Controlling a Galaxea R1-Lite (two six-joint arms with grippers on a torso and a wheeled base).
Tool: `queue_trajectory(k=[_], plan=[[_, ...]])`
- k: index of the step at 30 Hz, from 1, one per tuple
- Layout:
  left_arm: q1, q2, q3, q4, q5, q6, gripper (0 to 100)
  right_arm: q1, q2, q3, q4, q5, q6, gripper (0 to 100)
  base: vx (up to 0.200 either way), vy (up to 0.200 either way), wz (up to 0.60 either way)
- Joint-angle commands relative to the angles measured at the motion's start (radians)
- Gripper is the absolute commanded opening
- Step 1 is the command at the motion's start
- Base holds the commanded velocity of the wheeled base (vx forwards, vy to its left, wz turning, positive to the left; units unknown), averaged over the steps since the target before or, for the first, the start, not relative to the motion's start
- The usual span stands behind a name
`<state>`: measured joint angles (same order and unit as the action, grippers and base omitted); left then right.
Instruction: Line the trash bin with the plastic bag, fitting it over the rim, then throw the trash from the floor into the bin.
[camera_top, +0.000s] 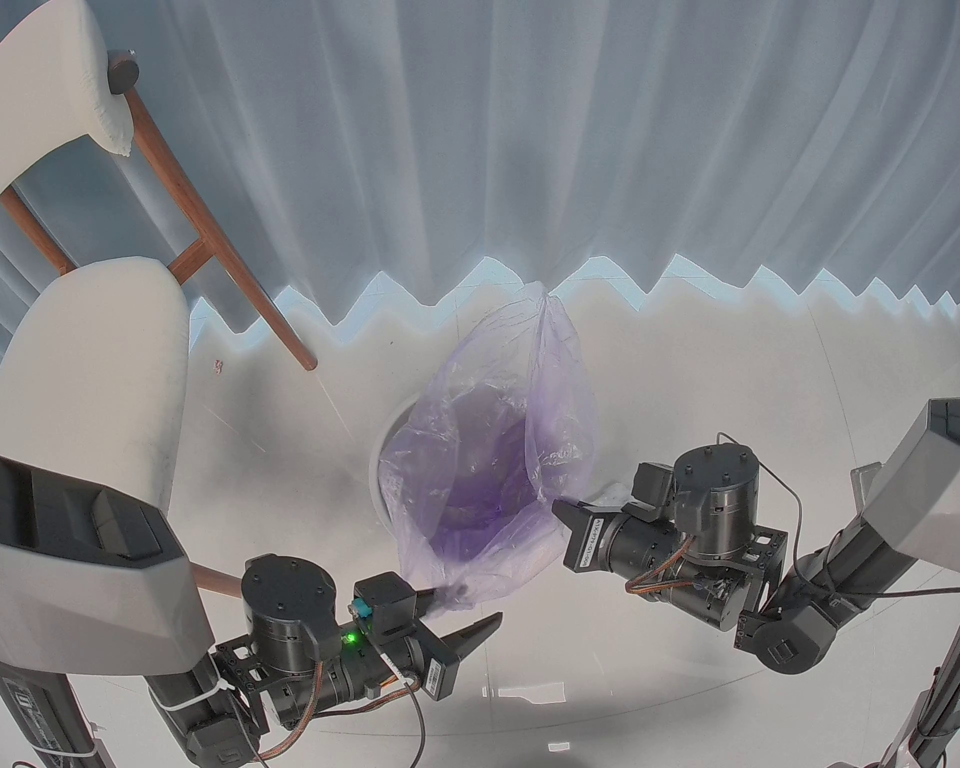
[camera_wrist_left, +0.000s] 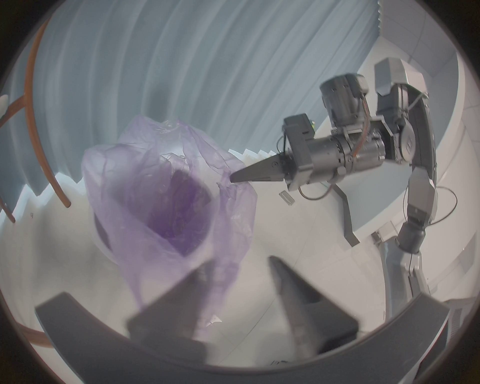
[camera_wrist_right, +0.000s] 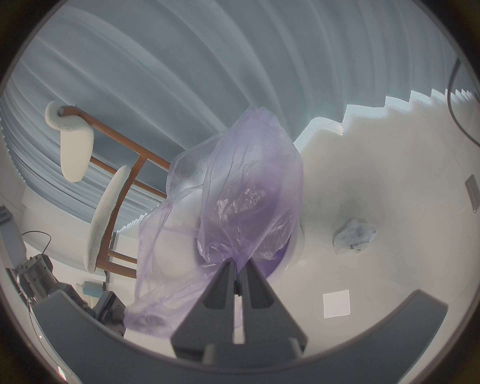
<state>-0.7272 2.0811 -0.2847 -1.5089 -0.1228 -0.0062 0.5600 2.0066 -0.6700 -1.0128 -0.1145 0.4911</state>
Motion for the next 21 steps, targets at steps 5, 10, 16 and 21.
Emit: queue_trajectory(k=[5, 10, 16, 21], plan=[[0.02, -0.207, -0.087, 0.004, 0.035, -0.172, 100, -0.009, 0.008, 0.046, -0.076, 0.007, -0.035, 0, 0.0, 0.0, 0.0], [0.111, -0.263, -0.2, 0.046, 0.057, -0.21, 100, -0.009, 0.015, 0.061, -0.093, 0.025, -0.037, 0, 0.0, 0.0, 0.0], [0.183, -0.254, -0.269, 0.167, 0.095, -0.262, 100, -0.006, 0.015, 0.063, -0.095, 0.027, -0.039, 0, 0.0, 0.0, 0.0], [0.25, -0.251, -0.324, 0.289, 0.097, -0.348, 100, -0.005, 0.017, 0.064, -0.095, 0.027, -0.039, 0, 0.0, 0.0, 0.0]])
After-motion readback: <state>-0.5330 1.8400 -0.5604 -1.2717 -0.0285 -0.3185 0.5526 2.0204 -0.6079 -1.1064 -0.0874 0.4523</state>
